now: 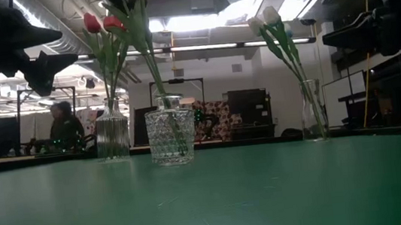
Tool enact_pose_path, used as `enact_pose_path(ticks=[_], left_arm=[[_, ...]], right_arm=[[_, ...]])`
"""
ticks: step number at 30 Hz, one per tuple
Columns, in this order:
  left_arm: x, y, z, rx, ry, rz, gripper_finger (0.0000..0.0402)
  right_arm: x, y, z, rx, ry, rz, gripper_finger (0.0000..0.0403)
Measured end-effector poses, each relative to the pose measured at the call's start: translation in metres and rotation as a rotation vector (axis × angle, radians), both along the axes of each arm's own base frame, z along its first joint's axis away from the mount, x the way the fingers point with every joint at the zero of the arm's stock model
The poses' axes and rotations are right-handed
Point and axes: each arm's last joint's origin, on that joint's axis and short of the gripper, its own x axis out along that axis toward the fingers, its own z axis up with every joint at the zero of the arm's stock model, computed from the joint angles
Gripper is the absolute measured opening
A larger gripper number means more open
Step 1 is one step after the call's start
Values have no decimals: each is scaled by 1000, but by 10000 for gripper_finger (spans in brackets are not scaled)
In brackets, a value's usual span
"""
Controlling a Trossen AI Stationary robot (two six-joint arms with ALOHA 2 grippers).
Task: Sort flowers into vase by color
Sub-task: Return to Home Position
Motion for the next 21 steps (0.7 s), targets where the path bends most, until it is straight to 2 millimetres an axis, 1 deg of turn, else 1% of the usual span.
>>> enact_pose_path(ticks=[21], left_arm=[[0, 0, 0, 2, 0, -2, 230]], right_arm=[[0, 0, -1, -9, 12, 0, 193]])
